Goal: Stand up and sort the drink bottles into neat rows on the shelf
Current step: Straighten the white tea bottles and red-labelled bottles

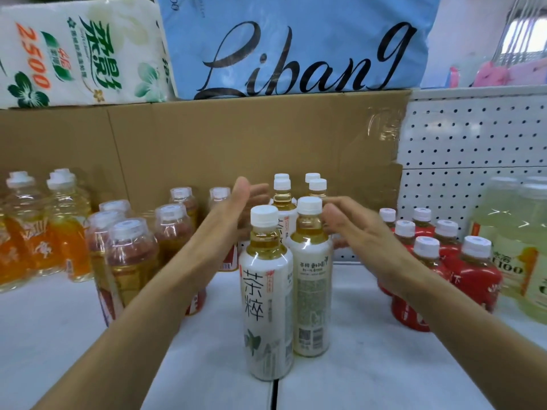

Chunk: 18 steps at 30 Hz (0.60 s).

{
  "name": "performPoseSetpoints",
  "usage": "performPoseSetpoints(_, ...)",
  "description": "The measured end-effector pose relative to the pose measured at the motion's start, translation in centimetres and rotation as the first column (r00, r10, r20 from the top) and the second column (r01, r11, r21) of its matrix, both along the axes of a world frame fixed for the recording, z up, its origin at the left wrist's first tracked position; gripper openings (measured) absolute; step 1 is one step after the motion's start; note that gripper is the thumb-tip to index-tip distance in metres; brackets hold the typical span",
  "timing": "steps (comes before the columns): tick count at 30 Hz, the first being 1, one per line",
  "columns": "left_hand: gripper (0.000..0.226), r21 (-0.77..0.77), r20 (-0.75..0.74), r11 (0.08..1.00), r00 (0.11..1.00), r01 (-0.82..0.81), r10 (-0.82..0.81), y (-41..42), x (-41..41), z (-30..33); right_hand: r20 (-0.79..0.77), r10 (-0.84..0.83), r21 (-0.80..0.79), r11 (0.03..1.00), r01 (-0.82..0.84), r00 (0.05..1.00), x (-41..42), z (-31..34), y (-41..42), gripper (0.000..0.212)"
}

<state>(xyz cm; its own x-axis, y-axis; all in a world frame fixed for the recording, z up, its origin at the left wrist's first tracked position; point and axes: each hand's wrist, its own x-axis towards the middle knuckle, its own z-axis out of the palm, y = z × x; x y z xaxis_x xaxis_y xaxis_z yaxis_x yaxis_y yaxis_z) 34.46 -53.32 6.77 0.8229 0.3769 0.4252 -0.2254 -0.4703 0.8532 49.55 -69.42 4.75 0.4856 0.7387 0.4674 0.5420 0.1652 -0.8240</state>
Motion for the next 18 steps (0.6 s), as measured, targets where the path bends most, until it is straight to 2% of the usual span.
performPoseSetpoints(3,0.039,-0.046,-0.124,0.993,0.985,0.112,-0.117,-1.4,-2.1,-3.1,-0.096,0.182,-0.113,0.975,-0.193,0.979,-1.6,-1.9,-0.1,0.048)
performPoseSetpoints(4,0.052,-0.032,-0.16,0.991,0.978,0.131,-0.134,-1.3,-2.5,-4.0,-0.129,0.192,-0.111,0.972,-0.207,0.973,-1.6,-2.3,0.0,0.056)
performPoseSetpoints(5,0.078,-0.03,-0.177,0.99,0.974,0.135,-0.139,-0.8,-2.5,-4.9,-0.156,0.19,-0.106,0.972,-0.208,0.969,-1.5,-2.6,0.0,0.065)
performPoseSetpoints(6,0.093,-0.038,-0.204,0.989,0.968,0.142,-0.146,-0.6,-2.7,-5.5,-0.167,0.171,-0.11,0.975,-0.191,0.971,-1.6,-2.8,0.1,0.07)
performPoseSetpoints(9,0.08,-0.021,-0.181,0.996,0.979,0.087,-0.089,-0.5,-2.6,-6.4,-0.136,0.039,-0.098,0.994,-0.053,0.99,-2.3,-3.1,0.2,0.074)
performPoseSetpoints(13,0.088,-0.003,0.017,0.983,0.983,-0.183,0.183,-0.8,-1.0,-7.4,-0.097,-0.207,0.049,0.976,0.213,0.973,-3.5,-4.2,0.2,0.082)
performPoseSetpoints(15,0.09,-0.051,0.055,0.971,0.971,-0.232,0.235,-0.8,-0.2,-8.3,-0.164,-0.177,0.034,0.982,0.184,0.97,-3.5,-5.2,-0.3,0.082)
performPoseSetpoints(18,0.09,-0.094,-0.076,0.984,0.987,-0.15,0.143,-0.1,-0.4,-10.2,-0.264,-0.051,-0.145,0.989,0.012,0.963,-3.1,-6.5,-1.3,0.069)
